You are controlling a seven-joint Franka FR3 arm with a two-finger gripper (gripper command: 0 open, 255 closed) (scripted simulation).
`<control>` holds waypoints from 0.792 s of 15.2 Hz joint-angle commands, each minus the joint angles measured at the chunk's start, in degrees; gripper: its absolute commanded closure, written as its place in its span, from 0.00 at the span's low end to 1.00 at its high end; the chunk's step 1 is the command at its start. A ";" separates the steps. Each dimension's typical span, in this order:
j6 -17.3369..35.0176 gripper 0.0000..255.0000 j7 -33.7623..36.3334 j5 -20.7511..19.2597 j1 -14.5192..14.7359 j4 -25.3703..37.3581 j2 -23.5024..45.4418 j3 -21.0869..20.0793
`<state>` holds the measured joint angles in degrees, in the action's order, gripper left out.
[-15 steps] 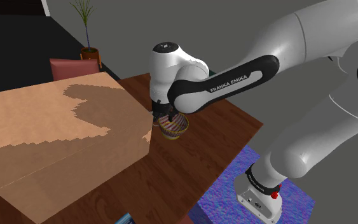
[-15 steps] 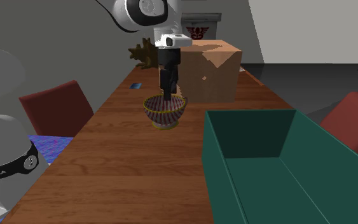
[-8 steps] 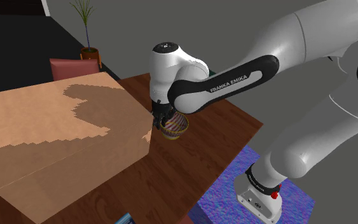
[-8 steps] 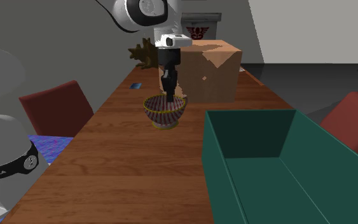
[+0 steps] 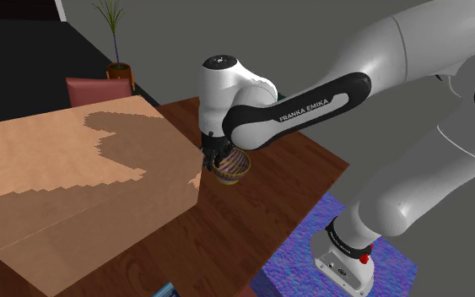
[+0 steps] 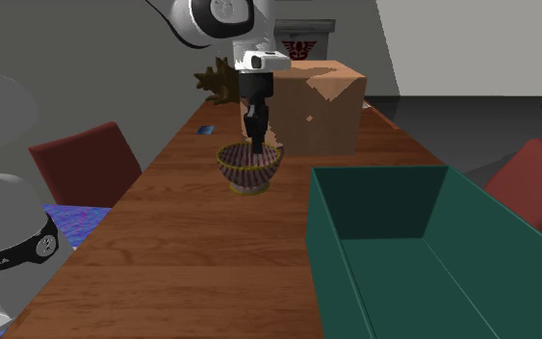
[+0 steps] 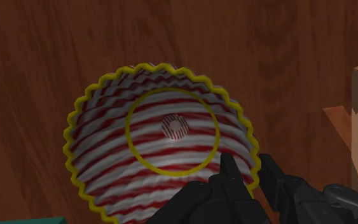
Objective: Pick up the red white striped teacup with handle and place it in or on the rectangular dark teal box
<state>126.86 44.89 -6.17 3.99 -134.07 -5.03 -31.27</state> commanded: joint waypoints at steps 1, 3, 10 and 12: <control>-1.20 1.00 -0.55 0.58 0.05 0.56 -0.81 0.10; -2.73 1.00 -1.21 1.27 0.12 1.30 -1.78 0.25; -8.11 1.00 -3.13 3.11 0.33 4.26 -4.69 0.85; -9.65 1.00 -3.58 3.50 0.37 5.22 -5.38 1.03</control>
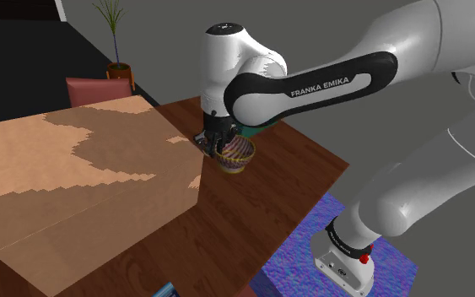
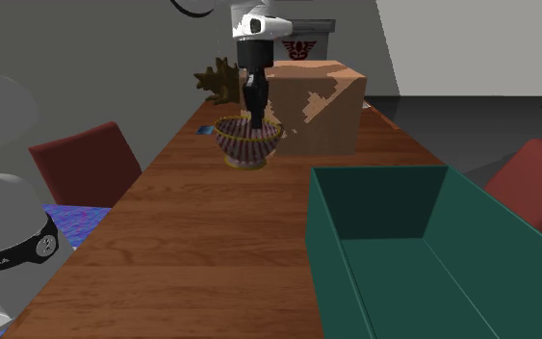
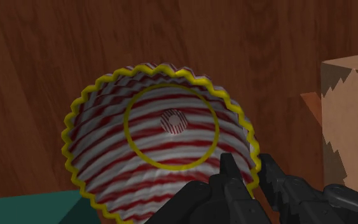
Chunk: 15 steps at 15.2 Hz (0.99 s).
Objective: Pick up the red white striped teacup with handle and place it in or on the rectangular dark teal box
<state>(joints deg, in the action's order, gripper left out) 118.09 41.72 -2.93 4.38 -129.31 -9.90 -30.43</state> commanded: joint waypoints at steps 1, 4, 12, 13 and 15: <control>-1.65 1.00 -0.63 0.44 0.00 0.96 -0.84 0.28; -3.96 1.00 -1.23 0.89 0.04 2.53 -1.72 0.54; -10.09 1.00 -2.49 1.68 0.04 7.21 -3.41 1.19; -10.86 1.00 -2.62 1.74 0.03 7.85 -3.56 1.26; -12.39 1.00 -2.86 1.83 0.01 9.17 -3.81 1.39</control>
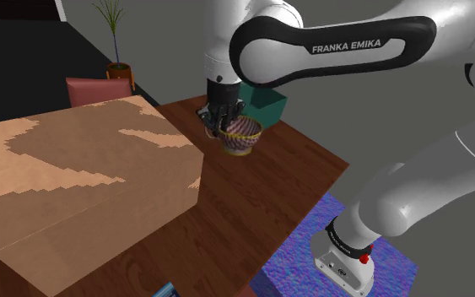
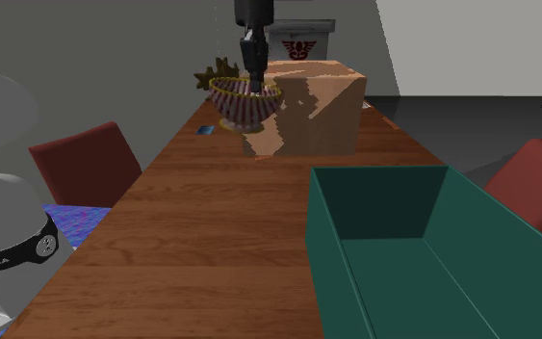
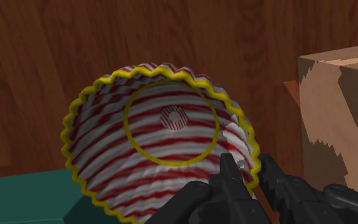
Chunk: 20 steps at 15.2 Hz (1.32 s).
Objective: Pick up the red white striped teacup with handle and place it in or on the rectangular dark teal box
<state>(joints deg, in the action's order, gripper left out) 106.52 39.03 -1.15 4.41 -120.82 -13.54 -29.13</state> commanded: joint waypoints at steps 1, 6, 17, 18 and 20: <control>-1.58 1.00 -0.28 0.09 -0.04 1.35 -0.28 0.16; -5.39 1.00 -0.76 0.18 -0.14 4.91 -0.59 0.43; -10.39 1.00 -6.32 -1.27 -2.54 11.40 0.63 3.91; -10.34 1.00 -7.54 -1.64 -3.10 11.84 1.04 4.67; -10.26 1.00 -9.93 -2.37 -4.23 12.92 2.05 6.13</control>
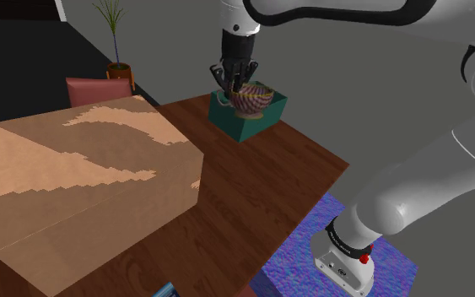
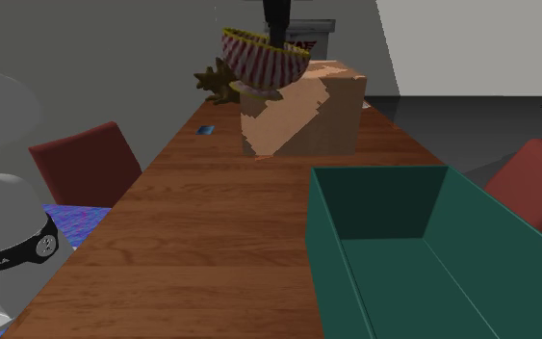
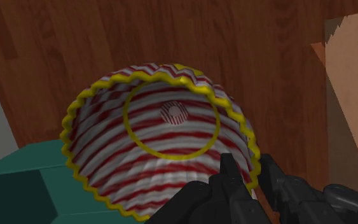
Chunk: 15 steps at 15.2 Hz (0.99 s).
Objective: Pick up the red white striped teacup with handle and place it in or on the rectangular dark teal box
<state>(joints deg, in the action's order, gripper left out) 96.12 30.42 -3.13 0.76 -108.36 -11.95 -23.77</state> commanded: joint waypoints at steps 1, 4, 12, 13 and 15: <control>0.15 1.00 -2.49 -0.76 -1.14 1.09 1.04 1.49; 0.14 1.00 -5.89 -1.88 -2.79 3.42 3.13 3.51; -0.81 1.00 -14.32 -4.62 -6.99 12.86 10.94 8.07; -1.06 1.00 -15.32 -4.93 -7.47 14.41 12.15 8.57; -1.68 1.00 -17.29 -5.52 -8.40 17.80 14.74 9.52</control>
<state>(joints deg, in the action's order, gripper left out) 94.59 14.04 -8.31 -7.21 -92.18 1.43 -14.67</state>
